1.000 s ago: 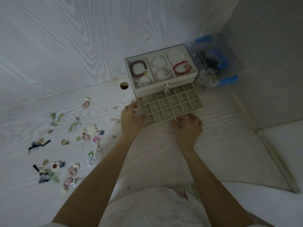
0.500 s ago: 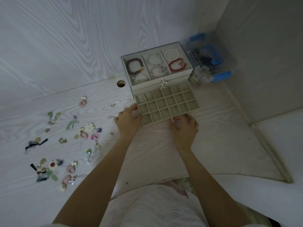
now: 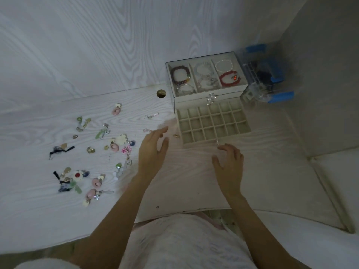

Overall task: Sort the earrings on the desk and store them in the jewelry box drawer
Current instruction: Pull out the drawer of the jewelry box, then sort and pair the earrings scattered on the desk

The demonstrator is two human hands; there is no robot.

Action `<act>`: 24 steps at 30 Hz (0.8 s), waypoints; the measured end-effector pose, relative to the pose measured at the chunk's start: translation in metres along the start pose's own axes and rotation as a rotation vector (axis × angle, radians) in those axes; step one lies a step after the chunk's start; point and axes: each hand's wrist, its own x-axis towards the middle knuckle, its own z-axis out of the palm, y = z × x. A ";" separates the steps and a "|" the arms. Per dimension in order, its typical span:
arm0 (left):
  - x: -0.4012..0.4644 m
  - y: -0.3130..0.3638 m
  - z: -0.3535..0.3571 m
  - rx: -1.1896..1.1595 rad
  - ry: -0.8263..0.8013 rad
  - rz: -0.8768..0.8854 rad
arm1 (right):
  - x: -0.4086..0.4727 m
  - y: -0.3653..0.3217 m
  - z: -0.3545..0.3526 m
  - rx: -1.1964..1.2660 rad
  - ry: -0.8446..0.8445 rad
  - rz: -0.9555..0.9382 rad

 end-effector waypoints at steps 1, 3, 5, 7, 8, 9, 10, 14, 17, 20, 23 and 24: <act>-0.012 -0.006 -0.012 0.041 0.015 0.046 | -0.006 -0.002 -0.002 0.007 -0.072 -0.068; -0.040 -0.023 -0.037 0.155 0.075 0.073 | -0.015 -0.011 0.001 -0.022 -0.256 -0.206; -0.067 -0.040 -0.055 0.221 0.116 -0.031 | -0.019 -0.019 0.011 -0.059 -0.436 -0.305; -0.094 -0.057 -0.071 0.277 0.119 -0.221 | -0.022 -0.032 0.028 -0.081 -0.571 -0.399; -0.105 -0.064 -0.076 0.306 0.113 -0.306 | -0.022 -0.038 0.036 -0.093 -0.616 -0.434; -0.114 -0.068 -0.078 0.325 0.105 -0.374 | -0.022 -0.043 0.045 -0.101 -0.645 -0.459; -0.123 -0.072 -0.083 0.329 0.113 -0.436 | -0.023 -0.050 0.055 -0.113 -0.680 -0.488; -0.138 -0.078 -0.090 0.280 0.137 -0.491 | -0.027 -0.070 0.091 -0.187 -0.741 -0.560; -0.131 -0.081 -0.093 0.220 0.154 -0.502 | -0.029 -0.087 0.111 -0.165 -0.743 -0.549; -0.116 -0.084 -0.091 0.189 0.132 -0.454 | -0.027 -0.105 0.126 -0.152 -0.736 -0.552; -0.099 -0.084 -0.084 0.212 0.093 -0.388 | -0.026 -0.121 0.138 -0.161 -0.722 -0.614; -0.095 -0.084 -0.082 0.240 0.083 -0.380 | -0.027 -0.124 0.141 -0.182 -0.719 -0.638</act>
